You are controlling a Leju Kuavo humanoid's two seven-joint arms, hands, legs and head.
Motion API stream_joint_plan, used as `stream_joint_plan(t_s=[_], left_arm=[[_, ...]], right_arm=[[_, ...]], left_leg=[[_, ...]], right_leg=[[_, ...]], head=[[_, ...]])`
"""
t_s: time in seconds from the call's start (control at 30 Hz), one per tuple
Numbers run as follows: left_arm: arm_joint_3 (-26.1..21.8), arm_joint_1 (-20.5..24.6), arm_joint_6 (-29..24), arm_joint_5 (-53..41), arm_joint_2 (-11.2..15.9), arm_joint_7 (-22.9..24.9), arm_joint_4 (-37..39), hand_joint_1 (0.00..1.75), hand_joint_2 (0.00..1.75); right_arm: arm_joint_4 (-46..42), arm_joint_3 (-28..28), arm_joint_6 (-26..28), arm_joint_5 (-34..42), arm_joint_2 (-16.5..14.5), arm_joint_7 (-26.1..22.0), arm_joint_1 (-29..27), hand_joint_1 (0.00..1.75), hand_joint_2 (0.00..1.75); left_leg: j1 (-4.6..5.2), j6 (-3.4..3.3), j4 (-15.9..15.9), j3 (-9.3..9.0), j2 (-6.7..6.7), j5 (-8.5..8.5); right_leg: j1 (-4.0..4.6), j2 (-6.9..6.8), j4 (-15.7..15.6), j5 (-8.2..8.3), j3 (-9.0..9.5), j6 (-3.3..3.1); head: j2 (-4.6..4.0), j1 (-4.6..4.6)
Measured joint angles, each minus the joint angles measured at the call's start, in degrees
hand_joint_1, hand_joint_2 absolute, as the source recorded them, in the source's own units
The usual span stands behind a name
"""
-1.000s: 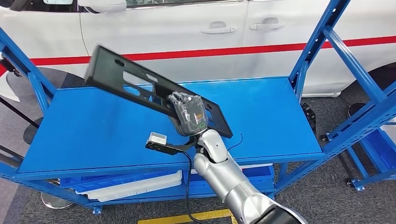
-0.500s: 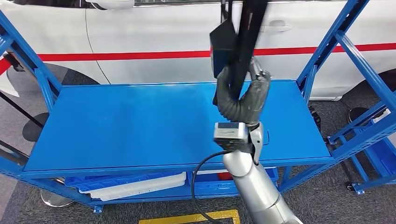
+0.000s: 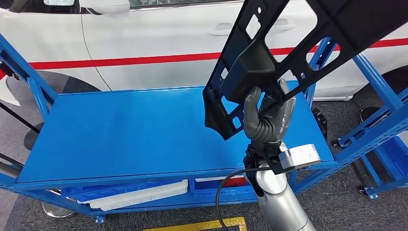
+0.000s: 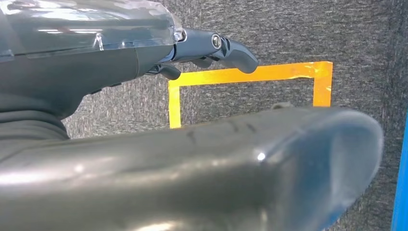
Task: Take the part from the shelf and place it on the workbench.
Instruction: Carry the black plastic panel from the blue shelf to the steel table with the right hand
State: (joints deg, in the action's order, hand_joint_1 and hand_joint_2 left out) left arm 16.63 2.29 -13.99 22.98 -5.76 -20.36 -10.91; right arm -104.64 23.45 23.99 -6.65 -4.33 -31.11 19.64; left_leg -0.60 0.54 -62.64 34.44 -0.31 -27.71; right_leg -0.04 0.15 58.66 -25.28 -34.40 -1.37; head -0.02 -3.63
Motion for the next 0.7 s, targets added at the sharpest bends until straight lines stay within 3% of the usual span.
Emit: stream_joint_plan(t_s=[0.07,0.17,0.23,0.3,0.33,0.37,0.4,0.43,0.5,0.53,0.6,0.67,0.7], left_arm=[[-0.02,0.09,-0.07,0.21,0.13,0.22,0.00,0.00,0.00],[-0.07,0.03,-0.08,0.68,0.19,0.03,0.01,0.00,0.00],[-0.14,-0.03,-0.13,0.94,0.21,-0.12,0.01,0.00,0.00],[-0.31,-0.02,-0.26,1.21,0.21,-0.19,0.02,0.00,0.00],[-0.43,-0.04,-0.36,1.35,0.21,-0.21,0.02,0.00,0.00],[-0.56,-0.07,-0.46,1.50,0.21,-0.21,0.02,0.00,0.00],[-0.71,-0.10,-0.60,1.65,0.20,-0.19,0.02,0.00,0.00],[-0.84,-0.13,-0.79,1.83,0.19,-0.15,0.02,0.00,0.00],[-1.10,-0.17,-1.27,2.18,0.19,-0.06,0.02,0.00,0.00],[-1.22,-0.23,-1.51,2.35,0.18,-0.01,0.04,0.00,0.00],[-1.47,-0.31,-1.96,2.69,0.17,0.07,0.08,0.00,0.00],[-1.78,-0.41,-2.41,3.10,0.14,0.23,0.13,0.00,0.00],[-1.99,-0.49,-2.63,3.27,0.13,0.37,0.15,0.00,0.00]], right_arm=[[-0.47,-0.02,-0.25,0.47,0.49,-1.02,-1.27,1.75,1.75],[-0.97,-0.02,-1.14,1.73,1.72,-3.34,-4.12,1.75,1.75],[-1.27,-0.03,-2.61,3.73,2.75,-4.91,-6.04,1.75,1.75],[-1.46,-0.08,-5.29,6.82,3.81,-6.14,-7.87,1.75,1.75],[-1.50,-0.13,-6.71,8.38,4.24,-6.60,-8.79,1.75,1.75],[-1.50,-0.20,-7.97,9.78,4.58,-7.01,-9.70,1.75,1.75],[-1.50,-0.28,-8.99,10.92,4.87,-7.38,-10.56,1.75,1.75],[-1.52,-0.39,-9.83,11.92,5.09,-7.71,-11.26,1.75,1.75],[-1.64,-0.77,-11.32,13.56,5.38,-8.20,-12.33,1.75,1.75],[-1.75,-1.02,-11.94,14.22,5.48,-8.38,-12.82,1.75,1.75],[-2.07,-1.61,-13.12,15.18,5.68,-8.63,-13.92,1.75,1.75],[-2.53,-2.36,-14.37,15.56,5.87,-8.75,-15.30,1.75,1.75],[-2.84,-2.85,-15.08,15.41,5.91,-8.76,-16.07,1.75,1.75]], left_leg=[[0.26,-0.50,3.70,-1.70,-0.08,1.19],[0.17,-1.32,4.32,-1.59,-0.11,1.97],[-0.14,-2.01,4.96,-1.24,0.20,2.83],[-0.15,-2.34,5.01,-0.41,0.65,3.49],[-0.14,-2.33,4.93,0.10,0.88,3.78],[-0.14,-2.29,4.82,0.61,1.18,4.06],[-0.16,-2.20,4.67,1.15,1.55,4.33],[-0.19,-2.05,4.48,1.67,1.96,4.58],[-0.17,-1.56,4.01,2.47,2.73,5.04],[-0.12,-1.24,3.89,2.59,3.07,5.26],[-0.02,-0.53,3.87,2.51,3.74,5.76],[-0.15,0.29,3.89,2.49,4.30,6.02],[-0.25,0.66,3.35,2.83,4.04,5.10]], right_leg=[[0.11,0.02,0.20,0.06,-0.19,0.49],[0.11,0.02,0.23,0.11,-0.36,1.42],[0.03,0.10,2.89,-2.65,-1.34,2.05],[-0.31,0.11,9.55,-7.51,-3.62,2.61],[-0.49,0.09,12.98,-9.33,-4.66,2.85],[-0.66,0.06,15.01,-10.06,-5.00,3.04],[-0.86,-0.04,14.95,-9.64,-4.28,3.22],[-1.06,-0.30,12.61,-8.29,-2.38,3.38],[-1.19,-1.96,4.56,-5.75,3.06,3.53],[-1.01,-2.80,1.60,-5.02,4.89,3.33],[-0.60,-3.39,-0.54,-4.88,5.77,2.56],[-0.61,-2.47,-0.71,-4.07,5.09,1.53],[-0.60,-2.00,-0.76,-3.50,4.59,1.01]], head=[[0.00,0.01],[0.00,0.02],[0.00,0.02],[0.00,0.02],[0.00,0.02],[0.00,0.02],[0.00,0.02],[0.00,0.02],[0.00,0.02],[0.00,0.01],[0.00,0.02],[0.00,0.03],[0.00,0.03]])
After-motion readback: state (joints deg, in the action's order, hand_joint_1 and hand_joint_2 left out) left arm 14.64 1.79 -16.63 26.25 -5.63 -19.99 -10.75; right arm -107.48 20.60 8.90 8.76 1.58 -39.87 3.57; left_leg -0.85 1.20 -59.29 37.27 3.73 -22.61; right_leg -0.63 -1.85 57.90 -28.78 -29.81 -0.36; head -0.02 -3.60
